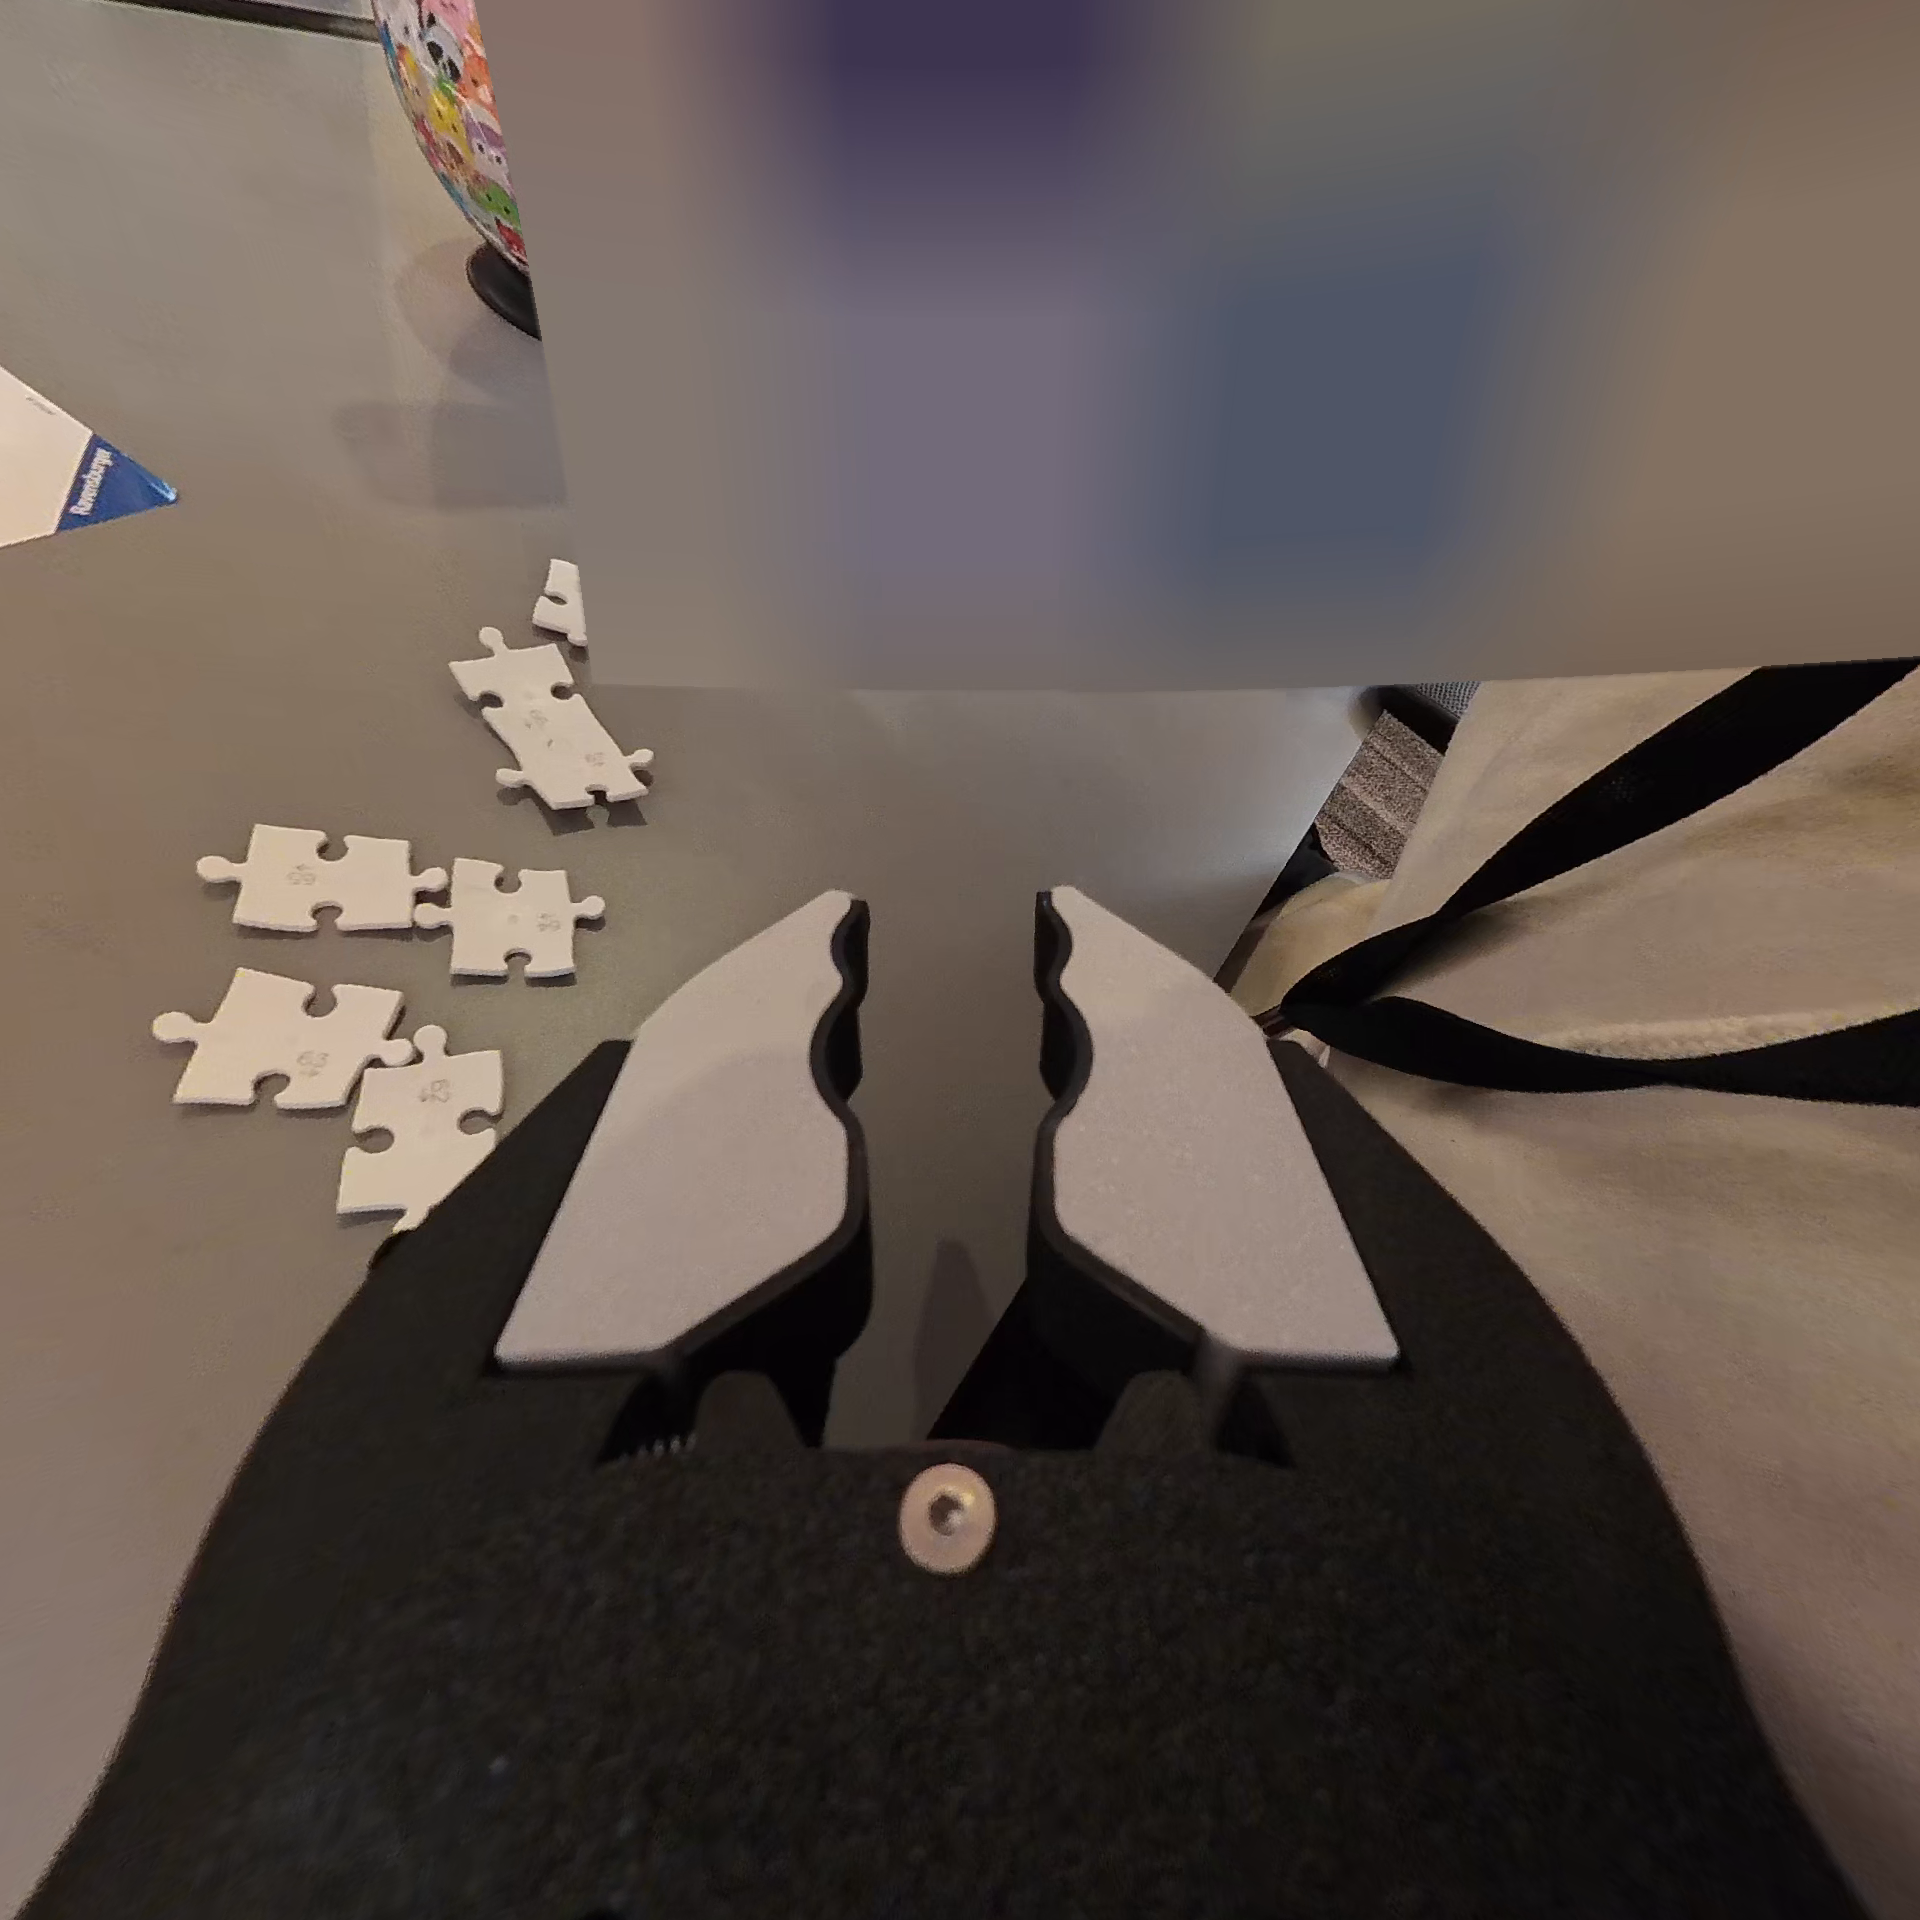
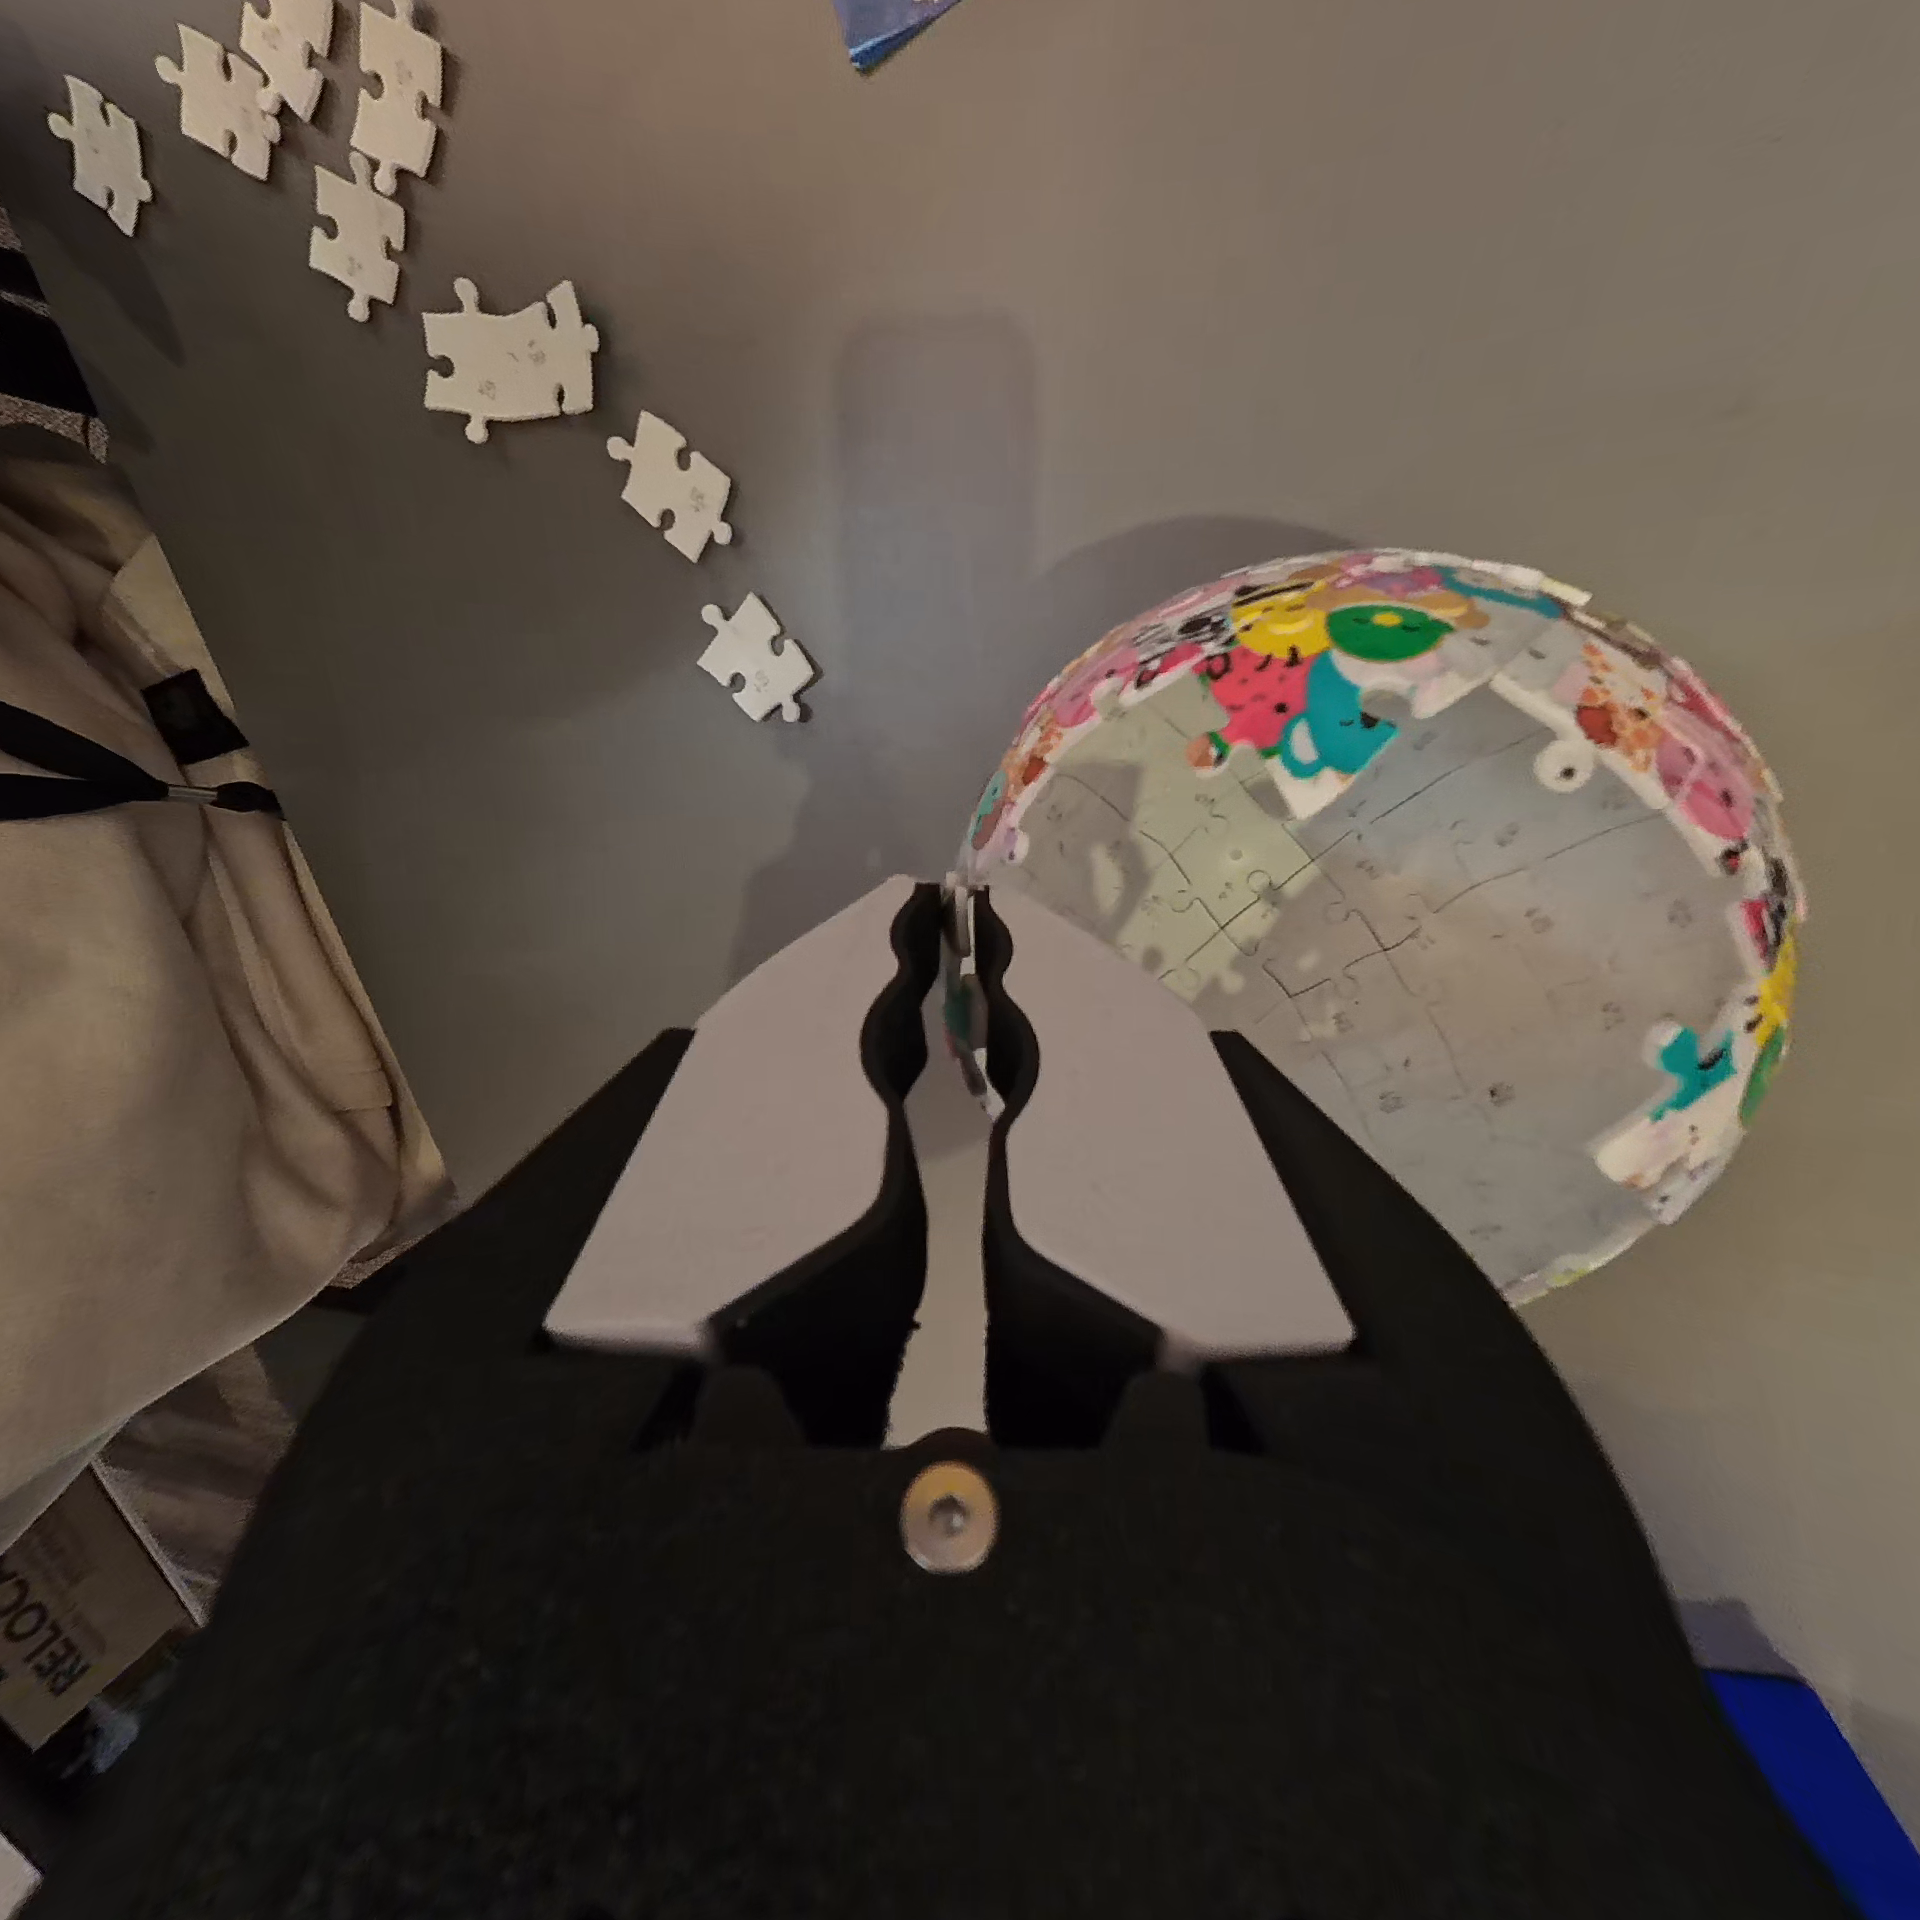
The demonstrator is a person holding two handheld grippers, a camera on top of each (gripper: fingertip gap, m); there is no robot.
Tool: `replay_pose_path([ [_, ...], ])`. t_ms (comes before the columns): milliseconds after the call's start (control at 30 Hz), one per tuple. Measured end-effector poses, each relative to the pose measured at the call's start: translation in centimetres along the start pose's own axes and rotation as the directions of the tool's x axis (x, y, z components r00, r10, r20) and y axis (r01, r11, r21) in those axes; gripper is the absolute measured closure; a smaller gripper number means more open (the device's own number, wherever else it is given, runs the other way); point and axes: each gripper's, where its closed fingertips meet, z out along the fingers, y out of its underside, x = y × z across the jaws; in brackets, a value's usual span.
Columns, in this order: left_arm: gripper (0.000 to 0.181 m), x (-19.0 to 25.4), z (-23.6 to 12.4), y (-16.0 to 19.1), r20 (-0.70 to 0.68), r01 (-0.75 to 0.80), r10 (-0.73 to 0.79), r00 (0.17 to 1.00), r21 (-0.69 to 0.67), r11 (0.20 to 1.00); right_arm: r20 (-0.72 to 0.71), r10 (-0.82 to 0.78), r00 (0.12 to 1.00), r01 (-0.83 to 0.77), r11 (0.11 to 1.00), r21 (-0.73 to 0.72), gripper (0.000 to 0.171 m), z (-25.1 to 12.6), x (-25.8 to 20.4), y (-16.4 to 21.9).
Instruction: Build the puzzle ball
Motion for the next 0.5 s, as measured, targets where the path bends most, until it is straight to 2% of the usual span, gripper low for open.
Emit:
replay_pose_path([
  [167, 0.151, 0.02, 0.05, 0.03, -0.002, 0.000, 0.000, 1.000, -0.002, 1.000, -0.008, -0.031, 0.999, 0.031, 0.999, -0.015, 0.160, 0.29, -0.02, 0.15],
  [500, 0.151, 0.04, 0.08, 0.08, -0.006, 0.001, -0.001, 1.000, -0.005, 1.000, -0.005, -0.002, 1.000, 0.002, 1.000, -0.031, 0.162, 0.51, 0.16, -0.04],
])
